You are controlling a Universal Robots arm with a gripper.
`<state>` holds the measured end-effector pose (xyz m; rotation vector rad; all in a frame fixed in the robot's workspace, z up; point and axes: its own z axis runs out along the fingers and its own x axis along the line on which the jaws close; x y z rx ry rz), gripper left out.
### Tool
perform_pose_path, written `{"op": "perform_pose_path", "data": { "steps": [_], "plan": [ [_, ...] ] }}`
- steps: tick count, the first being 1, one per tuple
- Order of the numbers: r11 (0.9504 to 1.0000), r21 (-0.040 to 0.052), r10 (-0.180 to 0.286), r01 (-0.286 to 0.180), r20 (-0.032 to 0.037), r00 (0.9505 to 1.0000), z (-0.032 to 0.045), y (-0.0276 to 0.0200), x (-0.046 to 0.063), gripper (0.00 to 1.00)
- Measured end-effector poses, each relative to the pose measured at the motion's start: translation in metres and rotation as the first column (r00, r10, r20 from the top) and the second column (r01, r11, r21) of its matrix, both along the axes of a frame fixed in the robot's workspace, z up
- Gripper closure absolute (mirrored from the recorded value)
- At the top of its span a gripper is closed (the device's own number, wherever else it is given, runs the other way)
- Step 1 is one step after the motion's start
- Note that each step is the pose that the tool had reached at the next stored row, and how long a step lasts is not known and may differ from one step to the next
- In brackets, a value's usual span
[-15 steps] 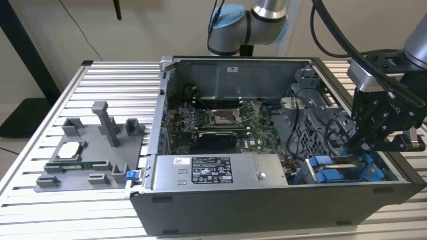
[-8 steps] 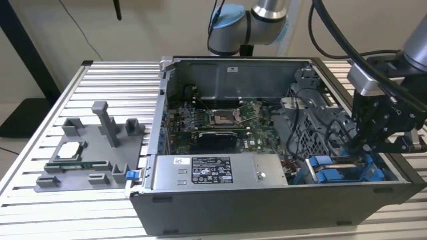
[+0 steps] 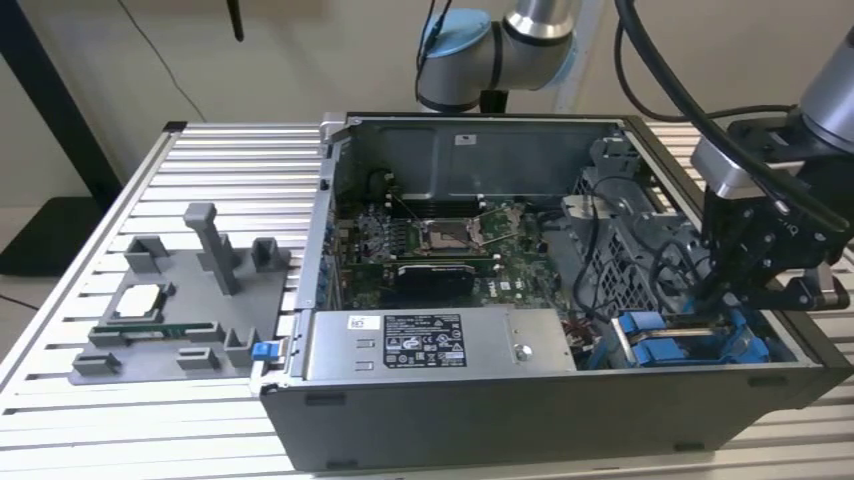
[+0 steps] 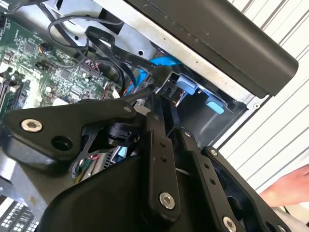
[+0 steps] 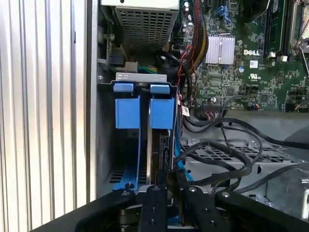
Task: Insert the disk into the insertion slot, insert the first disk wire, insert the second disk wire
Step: 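Insert the first disk wire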
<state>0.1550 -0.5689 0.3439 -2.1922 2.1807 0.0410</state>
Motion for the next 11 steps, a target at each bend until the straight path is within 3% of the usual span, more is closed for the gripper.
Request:
{"op": "perform_pose_path", "data": {
  "steps": [11],
  "plan": [
    [0.9994,-0.0005,-0.036,0.036,0.0001,0.9994,-0.0042,0.0000,-0.0002,1.00]
  ]
}}
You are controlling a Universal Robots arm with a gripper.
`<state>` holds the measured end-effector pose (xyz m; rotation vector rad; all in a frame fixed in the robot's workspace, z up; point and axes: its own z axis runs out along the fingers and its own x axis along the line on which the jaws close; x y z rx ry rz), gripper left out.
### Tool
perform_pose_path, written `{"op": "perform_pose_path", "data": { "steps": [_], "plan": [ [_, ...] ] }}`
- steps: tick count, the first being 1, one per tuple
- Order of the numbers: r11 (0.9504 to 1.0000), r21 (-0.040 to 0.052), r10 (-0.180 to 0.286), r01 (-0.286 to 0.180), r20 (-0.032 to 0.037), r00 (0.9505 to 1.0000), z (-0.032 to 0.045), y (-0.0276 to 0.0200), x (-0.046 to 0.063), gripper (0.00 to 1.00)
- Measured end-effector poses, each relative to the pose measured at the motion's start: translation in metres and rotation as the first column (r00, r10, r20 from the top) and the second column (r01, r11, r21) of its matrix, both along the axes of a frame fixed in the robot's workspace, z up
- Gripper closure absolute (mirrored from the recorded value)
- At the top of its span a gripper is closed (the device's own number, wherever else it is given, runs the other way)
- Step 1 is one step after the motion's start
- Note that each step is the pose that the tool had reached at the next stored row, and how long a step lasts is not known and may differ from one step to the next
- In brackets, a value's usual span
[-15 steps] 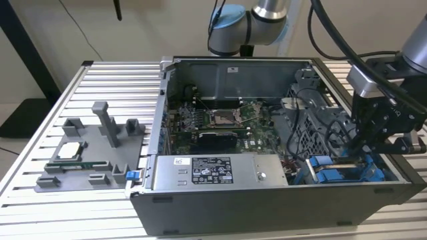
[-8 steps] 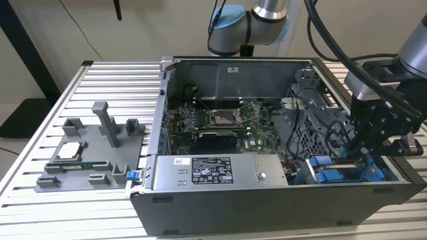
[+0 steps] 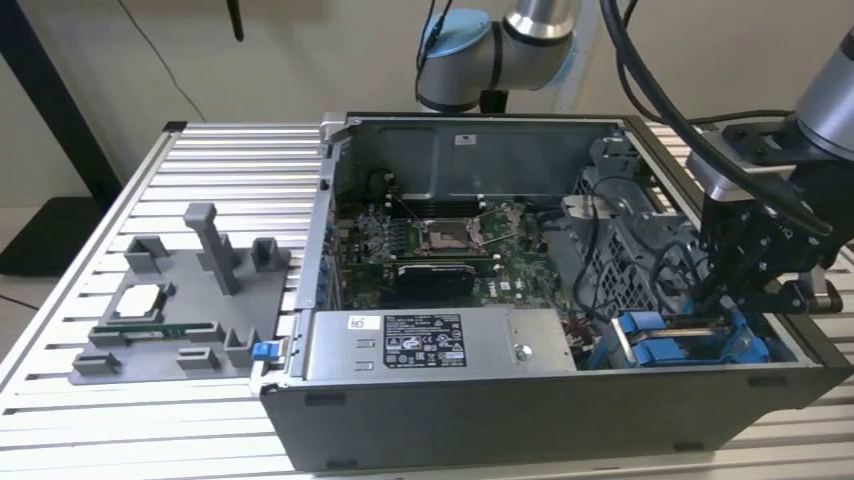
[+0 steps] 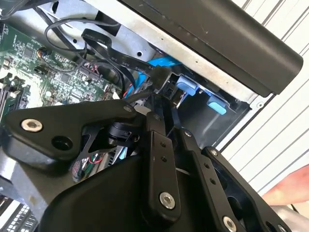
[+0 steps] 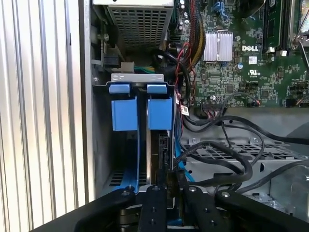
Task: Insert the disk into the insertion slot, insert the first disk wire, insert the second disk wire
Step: 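Insert the first disk wire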
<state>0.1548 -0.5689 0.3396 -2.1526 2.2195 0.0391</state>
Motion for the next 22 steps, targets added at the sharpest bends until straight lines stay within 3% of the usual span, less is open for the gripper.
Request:
{"op": "perform_pose_path", "data": {
  "steps": [14,20,21,22],
  "plan": [
    [0.9999,0.0004,-0.012,0.012,-0.0004,0.9999,-0.0022,-0.0015,0.0000,1.00],
    [0.9998,0.0009,-0.020,0.020,-0.0077,0.9998,-0.0087,-0.0014,-0.0001,1.00],
    [0.9998,0.0008,-0.020,0.020,-0.0078,0.9998,-0.0089,-0.0016,-0.0001,0.00],
    [0.9998,0.0008,-0.020,0.020,-0.0077,0.9998,-0.0089,-0.0016,-0.0001,0.00]
  ]
}}
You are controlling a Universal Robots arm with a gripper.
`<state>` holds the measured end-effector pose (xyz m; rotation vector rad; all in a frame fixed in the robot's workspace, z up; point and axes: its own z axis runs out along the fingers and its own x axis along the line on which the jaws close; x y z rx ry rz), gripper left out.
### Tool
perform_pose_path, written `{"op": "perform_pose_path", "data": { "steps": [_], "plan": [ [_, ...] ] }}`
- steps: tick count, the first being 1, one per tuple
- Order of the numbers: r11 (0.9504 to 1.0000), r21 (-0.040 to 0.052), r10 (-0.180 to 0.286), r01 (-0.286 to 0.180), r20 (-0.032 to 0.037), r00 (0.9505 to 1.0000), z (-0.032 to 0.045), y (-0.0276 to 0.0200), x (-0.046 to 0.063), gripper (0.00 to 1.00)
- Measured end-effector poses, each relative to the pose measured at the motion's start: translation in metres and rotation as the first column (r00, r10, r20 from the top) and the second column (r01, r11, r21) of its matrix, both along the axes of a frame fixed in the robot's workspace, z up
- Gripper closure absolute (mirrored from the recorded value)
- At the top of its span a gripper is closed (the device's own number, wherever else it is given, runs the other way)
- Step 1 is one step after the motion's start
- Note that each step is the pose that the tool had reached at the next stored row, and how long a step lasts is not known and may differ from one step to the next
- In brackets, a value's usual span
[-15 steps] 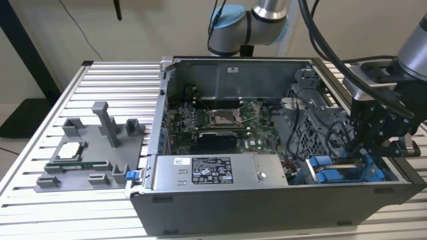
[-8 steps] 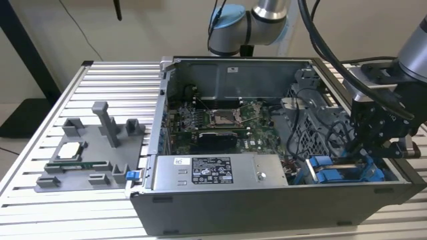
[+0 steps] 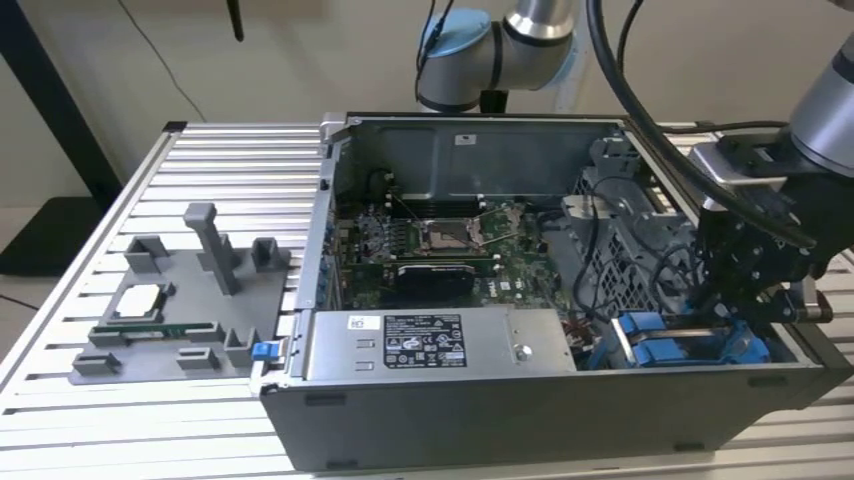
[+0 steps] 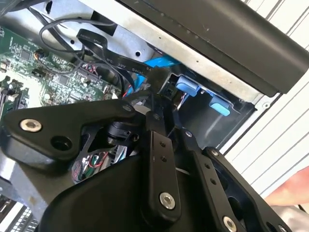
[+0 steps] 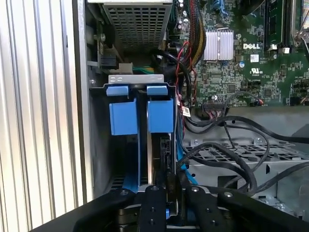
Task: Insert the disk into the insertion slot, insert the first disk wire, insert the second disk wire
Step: 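Insert the first disk wire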
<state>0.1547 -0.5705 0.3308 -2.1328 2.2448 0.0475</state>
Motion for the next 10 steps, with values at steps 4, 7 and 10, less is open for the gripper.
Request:
{"op": "perform_pose_path", "data": {
  "steps": [4,7,10],
  "plan": [
    [1.0000,0.0030,0.000,0.000,-0.0001,1.0000,0.0098,0.0000,0.000,0.00],
    [1.0000,0.0034,0.000,0.000,0.0000,1.0000,0.0214,0.0000,0.000,0.00],
    [1.0000,0.0033,0.000,0.000,0.0000,1.0000,0.0339,0.0001,0.000,0.00]
  ]
}}
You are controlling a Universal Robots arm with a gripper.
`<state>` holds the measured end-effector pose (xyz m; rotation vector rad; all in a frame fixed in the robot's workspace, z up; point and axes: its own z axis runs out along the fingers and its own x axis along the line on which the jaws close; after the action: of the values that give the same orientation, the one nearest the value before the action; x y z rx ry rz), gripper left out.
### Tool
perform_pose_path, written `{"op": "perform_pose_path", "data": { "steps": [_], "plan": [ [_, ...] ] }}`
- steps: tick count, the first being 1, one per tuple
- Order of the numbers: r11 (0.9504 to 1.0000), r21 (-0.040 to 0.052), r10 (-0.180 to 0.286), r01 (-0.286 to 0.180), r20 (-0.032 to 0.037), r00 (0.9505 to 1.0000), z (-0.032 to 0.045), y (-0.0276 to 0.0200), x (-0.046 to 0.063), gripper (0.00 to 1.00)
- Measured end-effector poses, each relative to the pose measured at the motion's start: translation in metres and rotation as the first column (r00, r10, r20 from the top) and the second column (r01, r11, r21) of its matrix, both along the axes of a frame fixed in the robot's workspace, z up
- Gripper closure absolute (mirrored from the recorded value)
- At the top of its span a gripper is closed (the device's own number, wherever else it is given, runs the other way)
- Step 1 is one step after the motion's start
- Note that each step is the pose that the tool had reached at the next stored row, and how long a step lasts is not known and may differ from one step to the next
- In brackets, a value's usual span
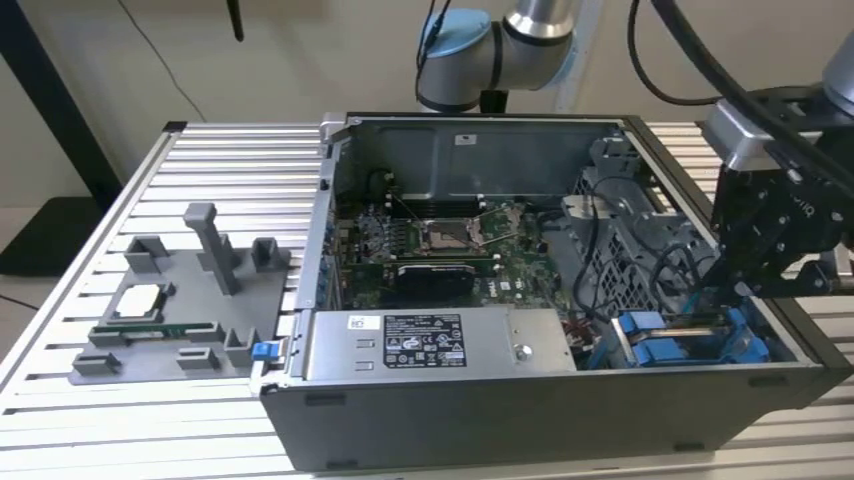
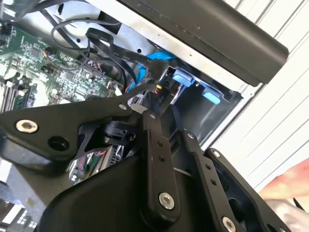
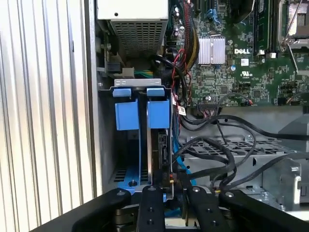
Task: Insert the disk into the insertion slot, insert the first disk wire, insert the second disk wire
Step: 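Insert the first disk wire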
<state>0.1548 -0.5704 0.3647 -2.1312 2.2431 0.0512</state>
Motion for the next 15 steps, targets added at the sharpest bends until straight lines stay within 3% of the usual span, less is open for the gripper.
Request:
{"op": "perform_pose_path", "data": {
  "steps": [3,9,15],
  "plan": [
    [1.0000,-0.0001,0.000,0.000,0.0000,1.0000,0.0081,0.0006,0.000,0.00],
    [1.0000,-0.0002,0.000,0.000,0.0004,1.0000,0.0087,0.0009,0.001,0.00],
    [1.0000,0.0000,0.000,0.000,0.0004,1.0000,0.0086,0.0057,0.014,0.00]
  ]
}}
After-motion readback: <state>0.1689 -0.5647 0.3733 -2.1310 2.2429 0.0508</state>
